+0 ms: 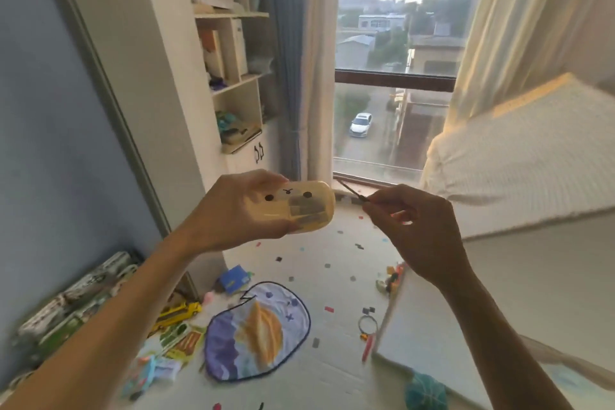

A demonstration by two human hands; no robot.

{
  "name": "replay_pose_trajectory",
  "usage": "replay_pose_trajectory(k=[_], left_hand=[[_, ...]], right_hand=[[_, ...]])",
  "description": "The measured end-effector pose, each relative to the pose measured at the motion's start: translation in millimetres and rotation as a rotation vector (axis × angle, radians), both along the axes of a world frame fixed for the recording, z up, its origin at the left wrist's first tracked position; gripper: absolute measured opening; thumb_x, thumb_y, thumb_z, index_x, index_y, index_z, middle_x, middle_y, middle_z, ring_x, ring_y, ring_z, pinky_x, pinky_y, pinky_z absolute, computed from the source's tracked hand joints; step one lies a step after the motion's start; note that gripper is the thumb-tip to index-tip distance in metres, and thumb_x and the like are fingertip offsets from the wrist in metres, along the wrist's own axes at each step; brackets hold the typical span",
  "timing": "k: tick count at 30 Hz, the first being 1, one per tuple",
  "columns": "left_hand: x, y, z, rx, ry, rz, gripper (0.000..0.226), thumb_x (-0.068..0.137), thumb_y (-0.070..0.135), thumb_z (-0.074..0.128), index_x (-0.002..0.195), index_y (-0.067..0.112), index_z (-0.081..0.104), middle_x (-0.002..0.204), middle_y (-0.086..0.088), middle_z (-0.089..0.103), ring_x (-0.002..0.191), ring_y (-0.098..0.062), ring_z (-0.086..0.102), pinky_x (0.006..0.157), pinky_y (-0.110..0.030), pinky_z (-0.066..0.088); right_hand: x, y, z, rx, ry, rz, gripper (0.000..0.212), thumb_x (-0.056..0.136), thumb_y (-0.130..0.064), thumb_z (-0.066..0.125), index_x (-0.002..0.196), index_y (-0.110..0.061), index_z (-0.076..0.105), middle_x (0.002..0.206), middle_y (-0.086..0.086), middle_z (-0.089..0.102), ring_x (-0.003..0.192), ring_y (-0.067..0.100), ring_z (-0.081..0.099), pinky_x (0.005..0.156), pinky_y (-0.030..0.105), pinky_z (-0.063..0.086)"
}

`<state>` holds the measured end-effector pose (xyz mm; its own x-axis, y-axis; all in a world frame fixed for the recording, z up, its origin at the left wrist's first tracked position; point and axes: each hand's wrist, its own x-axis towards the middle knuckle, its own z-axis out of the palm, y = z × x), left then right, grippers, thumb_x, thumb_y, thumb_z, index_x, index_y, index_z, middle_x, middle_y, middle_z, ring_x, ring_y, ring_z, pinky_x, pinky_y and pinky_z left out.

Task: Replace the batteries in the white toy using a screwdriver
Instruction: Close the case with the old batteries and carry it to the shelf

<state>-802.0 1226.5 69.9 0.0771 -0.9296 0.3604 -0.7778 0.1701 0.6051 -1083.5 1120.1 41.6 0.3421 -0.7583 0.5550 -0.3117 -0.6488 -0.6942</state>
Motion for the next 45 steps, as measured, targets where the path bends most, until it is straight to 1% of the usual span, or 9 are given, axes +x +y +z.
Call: replay_pose_trajectory(k=[5, 8, 15, 21, 25, 30, 36, 42, 45], left_hand=[[81.6, -47.3, -9.9, 0.012, 0.044, 0.071, 0.078, 0.062, 0.066, 0.087, 0.130, 0.034, 0.066, 0.115, 0.020, 0.074, 0.105, 0.000, 0.070, 0.089, -0.025, 0.059], [120.8, -93.6, -11.1, 0.013, 0.057, 0.086, 0.082, 0.061, 0.067, 0.086, 0.132, 0.032, 0.065, 0.116, 0.019, 0.073, 0.104, -0.002, 0.070, 0.088, -0.026, 0.061], [201.8, -234.8, -0.6, -0.027, 0.060, 0.113, 0.088, 0.061, 0.072, 0.080, 0.135, 0.027, 0.063, 0.122, 0.013, 0.072, 0.108, -0.011, 0.071, 0.087, -0.027, 0.063], [257.2, -370.7, 0.6, -0.019, 0.044, 0.095, 0.083, 0.064, 0.070, 0.082, 0.134, 0.030, 0.063, 0.123, 0.015, 0.072, 0.110, -0.010, 0.069, 0.087, -0.031, 0.063], [297.1, -468.7, -15.8, -0.018, 0.042, 0.056, 0.082, 0.066, 0.070, 0.081, 0.134, 0.030, 0.062, 0.123, 0.016, 0.071, 0.111, -0.008, 0.069, 0.085, -0.029, 0.064], [346.0, -599.1, -22.0, -0.047, 0.056, -0.012, 0.069, 0.068, 0.061, 0.083, 0.127, 0.033, 0.060, 0.112, 0.023, 0.068, 0.107, 0.001, 0.065, 0.078, -0.014, 0.058], [409.8, -753.5, -4.6, -0.075, 0.049, -0.034, 0.070, 0.070, 0.054, 0.086, 0.129, 0.024, 0.064, 0.112, 0.018, 0.070, 0.104, 0.004, 0.065, 0.081, -0.014, 0.056], [460.6, -886.6, -6.2, -0.055, 0.040, 0.002, 0.075, 0.067, 0.067, 0.083, 0.128, 0.028, 0.063, 0.111, 0.023, 0.068, 0.103, 0.008, 0.064, 0.081, -0.011, 0.054], [484.3, -947.0, -13.4, -0.064, 0.038, 0.081, 0.079, 0.064, 0.069, 0.082, 0.129, 0.029, 0.063, 0.110, 0.026, 0.067, 0.102, 0.011, 0.061, 0.079, -0.008, 0.052]], right_hand=[[93.5, -66.5, 6.0, -0.017, 0.012, 0.048, 0.008, 0.087, -0.017, 0.085, 0.087, -0.025, 0.082, 0.077, -0.019, 0.079, 0.069, 0.007, 0.077, 0.075, 0.042, 0.065], [137.5, -116.5, 4.0, -0.038, 0.018, 0.044, 0.005, 0.086, -0.018, 0.085, 0.085, -0.023, 0.083, 0.075, -0.024, 0.075, 0.076, -0.002, 0.074, 0.074, 0.030, 0.062], [228.0, -264.8, 6.2, -0.030, -0.008, 0.031, 0.004, 0.086, -0.013, 0.085, 0.086, -0.017, 0.084, 0.074, -0.015, 0.077, 0.084, -0.005, 0.072, 0.067, -0.002, 0.047], [281.0, -389.0, 4.4, -0.016, -0.010, 0.012, 0.016, 0.086, -0.011, 0.084, 0.080, -0.026, 0.079, 0.073, -0.015, 0.078, 0.082, 0.001, 0.074, 0.071, 0.012, 0.050], [313.7, -479.7, -9.2, -0.021, 0.011, -0.028, 0.021, 0.086, -0.013, 0.083, 0.078, -0.031, 0.076, 0.072, -0.018, 0.076, 0.082, -0.004, 0.073, 0.068, 0.004, 0.047], [362.5, -603.3, -17.2, -0.001, 0.025, -0.062, 0.017, 0.086, -0.013, 0.082, 0.078, -0.027, 0.077, 0.072, -0.018, 0.076, 0.075, -0.012, 0.071, 0.068, -0.001, 0.045], [415.3, -752.2, -3.1, -0.006, 0.042, -0.112, 0.023, 0.086, -0.011, 0.084, 0.077, -0.030, 0.075, 0.070, -0.025, 0.072, 0.072, -0.015, 0.070, 0.067, -0.003, 0.044], [464.3, -892.7, -2.5, -0.008, 0.042, -0.094, 0.015, 0.087, -0.014, 0.084, 0.080, -0.026, 0.079, 0.073, -0.026, 0.072, 0.082, -0.007, 0.073, 0.071, 0.009, 0.052], [492.2, -968.6, -3.2, -0.009, 0.042, -0.036, 0.011, 0.088, -0.015, 0.084, 0.082, -0.024, 0.080, 0.074, -0.022, 0.074, 0.073, 0.000, 0.076, 0.068, 0.004, 0.050]])
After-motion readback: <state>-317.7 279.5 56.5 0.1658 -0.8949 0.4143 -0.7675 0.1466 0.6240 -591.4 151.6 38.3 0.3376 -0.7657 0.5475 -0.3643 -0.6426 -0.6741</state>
